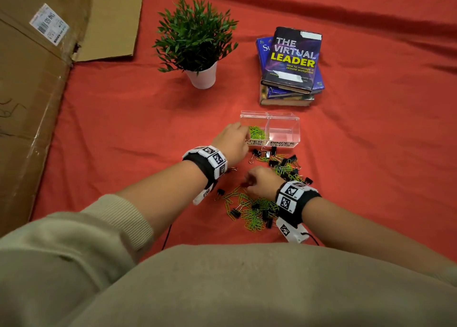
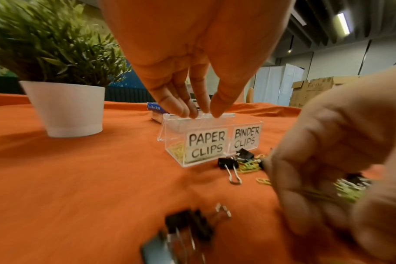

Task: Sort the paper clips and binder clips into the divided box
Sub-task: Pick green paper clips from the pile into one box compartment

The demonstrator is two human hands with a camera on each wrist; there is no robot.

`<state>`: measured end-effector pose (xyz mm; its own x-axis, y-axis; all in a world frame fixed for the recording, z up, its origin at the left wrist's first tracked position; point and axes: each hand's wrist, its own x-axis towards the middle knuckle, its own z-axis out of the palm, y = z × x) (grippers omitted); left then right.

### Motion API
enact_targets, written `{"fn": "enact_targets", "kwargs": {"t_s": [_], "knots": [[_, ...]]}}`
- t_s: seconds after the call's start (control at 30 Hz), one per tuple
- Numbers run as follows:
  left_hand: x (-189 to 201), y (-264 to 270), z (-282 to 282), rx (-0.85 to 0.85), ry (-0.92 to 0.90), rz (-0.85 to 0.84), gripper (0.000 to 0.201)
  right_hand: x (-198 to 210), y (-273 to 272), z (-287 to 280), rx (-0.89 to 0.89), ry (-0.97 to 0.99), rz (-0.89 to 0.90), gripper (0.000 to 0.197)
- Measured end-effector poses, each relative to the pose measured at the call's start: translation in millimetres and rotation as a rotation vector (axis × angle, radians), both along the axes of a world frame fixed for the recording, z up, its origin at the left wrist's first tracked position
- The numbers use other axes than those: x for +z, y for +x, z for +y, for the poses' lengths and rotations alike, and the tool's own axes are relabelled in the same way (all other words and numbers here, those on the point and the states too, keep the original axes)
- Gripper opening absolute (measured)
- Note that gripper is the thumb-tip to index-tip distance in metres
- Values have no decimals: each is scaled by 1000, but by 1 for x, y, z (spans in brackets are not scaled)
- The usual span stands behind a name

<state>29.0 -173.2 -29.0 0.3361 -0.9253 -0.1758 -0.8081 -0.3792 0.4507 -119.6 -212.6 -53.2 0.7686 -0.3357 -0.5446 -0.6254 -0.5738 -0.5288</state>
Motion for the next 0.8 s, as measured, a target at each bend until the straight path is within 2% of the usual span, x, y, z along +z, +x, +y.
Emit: {"fn": "enact_targets", "kwargs": {"t_s": [0.1, 0.17, 0.23, 0.4, 0.53, 0.63, 0.8], "knots": [[-10, -7, 38, -66, 203, 108, 21, -8, 4, 10, 169, -93, 7, 26], [-19, -14, 61, -141, 332, 114, 23, -12, 2, 15, 203, -130, 10, 31], [-28, -23, 80, -171, 379, 99, 27, -14, -1, 19, 219, -145, 7, 37], [-42, -41, 98, -178, 341, 40, 35, -16, -7, 27, 195, -175, -15, 34], [-41, -50, 97, -203, 311, -36, 25, -17, -13, 37, 189, -221, -34, 22], [-38, -54, 95, -211, 312, -101, 19, -17, -15, 43, 185, -248, -27, 23], [-36, -60, 97, -258, 329, -163, 19, -18, -16, 45, 182, -261, -37, 25]]}}
